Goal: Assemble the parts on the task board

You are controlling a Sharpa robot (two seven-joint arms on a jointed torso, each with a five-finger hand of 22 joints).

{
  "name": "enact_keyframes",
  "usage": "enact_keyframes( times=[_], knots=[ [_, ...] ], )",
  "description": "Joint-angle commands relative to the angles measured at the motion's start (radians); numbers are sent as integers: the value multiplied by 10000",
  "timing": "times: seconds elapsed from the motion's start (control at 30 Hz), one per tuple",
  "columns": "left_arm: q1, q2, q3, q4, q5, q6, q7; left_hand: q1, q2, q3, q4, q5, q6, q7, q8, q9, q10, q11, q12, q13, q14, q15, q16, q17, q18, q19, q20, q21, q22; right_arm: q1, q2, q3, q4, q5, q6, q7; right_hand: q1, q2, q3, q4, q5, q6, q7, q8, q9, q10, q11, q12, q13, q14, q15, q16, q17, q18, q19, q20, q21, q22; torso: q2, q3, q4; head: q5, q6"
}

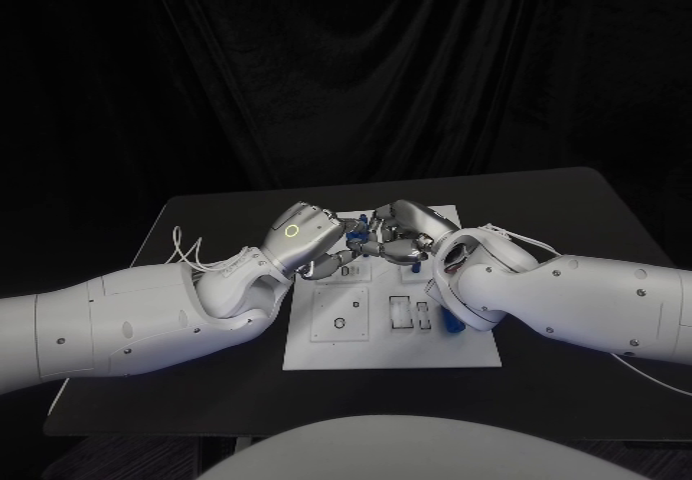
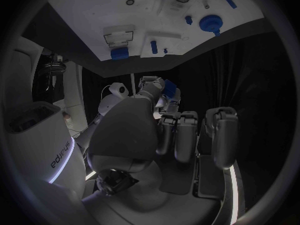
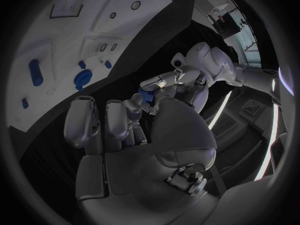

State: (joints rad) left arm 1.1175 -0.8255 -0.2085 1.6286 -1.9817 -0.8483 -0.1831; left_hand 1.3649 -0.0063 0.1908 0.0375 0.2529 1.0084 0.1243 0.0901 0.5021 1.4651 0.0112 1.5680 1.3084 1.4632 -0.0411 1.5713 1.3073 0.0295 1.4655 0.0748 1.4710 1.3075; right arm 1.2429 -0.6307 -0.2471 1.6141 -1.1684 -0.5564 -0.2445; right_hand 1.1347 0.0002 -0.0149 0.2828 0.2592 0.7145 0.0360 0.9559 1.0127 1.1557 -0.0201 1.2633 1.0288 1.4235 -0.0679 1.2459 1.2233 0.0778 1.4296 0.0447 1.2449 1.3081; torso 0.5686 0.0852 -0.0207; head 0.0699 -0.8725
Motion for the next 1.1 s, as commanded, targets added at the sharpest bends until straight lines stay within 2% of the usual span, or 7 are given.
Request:
enact_keyframes(
  times=[0.03, 0.2, 0.3, 0.43, 0.7, 0.93, 1.1],
  knots=[
    [25, 30, 8, -11, -20, -117, 69, -23, 90, 21, 64, 76, 529, -438, 66, 40, 1057, -49, 28, 2624, 1076, -65, -5, 2635, -26, 453, -83, -56, 2279, -30, 1, 3, 2, -110, 119, -145, -12, 134, 68, 20, 214, -116, 23, 10, 38, -90, -11, -43, -84, -49, -55, -64, -58, -18, -46, -63, -110, 1625, 1, -1, 9, -4, -2],
    [25, 53, -1, -52, -20, -81, 76, -37, 89, 25, 76, 86, 523, -437, 59, 39, 1057, -51, 28, 2624, 1076, -68, -5, 2635, -27, 457, -87, -50, 2282, -30, -17, 3, -1, -110, 212, -43, -95, 307, 223, 57, 908, -308, 80, -271, -20, -408, 42, -245, -352, -202, -7, -265, -267, 36, -189, -25, -399, 1543, 8, -5, 8, -12, -2],
    [25, 56, -4, -59, -20, -79, 86, -37, 89, 25, 76, 86, 523, -437, 59, 39, 1057, -51, 28, 2624, 1076, -68, -5, 2635, -27, 457, -87, -50, 2282, -30, -26, 3, 0, -110, 263, 17, -205, 400, 471, 71, 1666, -451, 187, -815, -350, -958, 130, -624, -872, -389, 76, -504, -518, 103, -366, 46, -768, 1442, 7, -5, 15, -5, -2],
    [25, 58, -5, -70, -20, -74, 96, -37, 89, 25, 76, 86, 523, -437, 59, 39, 1057, -51, 28, 2624, 1076, -68, -5, 2635, -27, 457, -87, -50, 2282, -29, -35, 3, 1, -95, 317, 79, -233, 387, 652, 70, 1966, -446, 233, -1121, -592, -1105, 175, -731, -1012, -452, 115, -575, -604, 122, -411, 85, -879, 1419, 11, -6, 15, -4, -2],
    [25, 54, -6, -89, -20, -72, 110, -50, 92, 36, 92, 100, 513, -438, 48, 37, 1057, -54, 28, 2624, 1076, -73, -5, 2635, -26, 454, -93, -56, 2280, -28, -86, 3, 22, 74, 377, 248, -280, 235, 1207, 68, 2719, -358, 349, -1904, -1341, -1415, 278, -964, -1317, -582, 195, -716, -793, 165, -508, 165, -1154, 1362, 2, -12, 8, 7, -2],
    [25, 46, -7, -95, -20, -70, 116, -50, 92, 36, 92, 100, 513, -438, 48, 37, 1057, -54, 28, 2624, 1076, -73, -5, 2635, -26, 454, -93, -56, 2280, -27, -153, 3, 46, 177, 326, 386, -233, -83, 1970, 41, 3635, -364, 575, -2998, -2464, -2169, 459, -1649, -2167, -685, 336, -803, -937, 186, -566, 285, -1343, 1334, 2, -4, 1, 30, -2],
    [25, 42, -7, -99, -20, -64, 125, -50, 92, 36, 92, 100, 513, -438, 48, 37, 1057, -54, 28, 2624, 1076, -73, -5, 2635, -26, 454, -93, -56, 2280, -26, -188, 3, 69, 251, 240, 494, -127, -224, 2292, 10, 3938, -355, 640, -3265, -2796, -2379, 513, -1872, -2430, -715, 382, -804, -967, 194, -581, 330, -1398, 1328, 3, -7, 1, 31, -2]
  ],
)
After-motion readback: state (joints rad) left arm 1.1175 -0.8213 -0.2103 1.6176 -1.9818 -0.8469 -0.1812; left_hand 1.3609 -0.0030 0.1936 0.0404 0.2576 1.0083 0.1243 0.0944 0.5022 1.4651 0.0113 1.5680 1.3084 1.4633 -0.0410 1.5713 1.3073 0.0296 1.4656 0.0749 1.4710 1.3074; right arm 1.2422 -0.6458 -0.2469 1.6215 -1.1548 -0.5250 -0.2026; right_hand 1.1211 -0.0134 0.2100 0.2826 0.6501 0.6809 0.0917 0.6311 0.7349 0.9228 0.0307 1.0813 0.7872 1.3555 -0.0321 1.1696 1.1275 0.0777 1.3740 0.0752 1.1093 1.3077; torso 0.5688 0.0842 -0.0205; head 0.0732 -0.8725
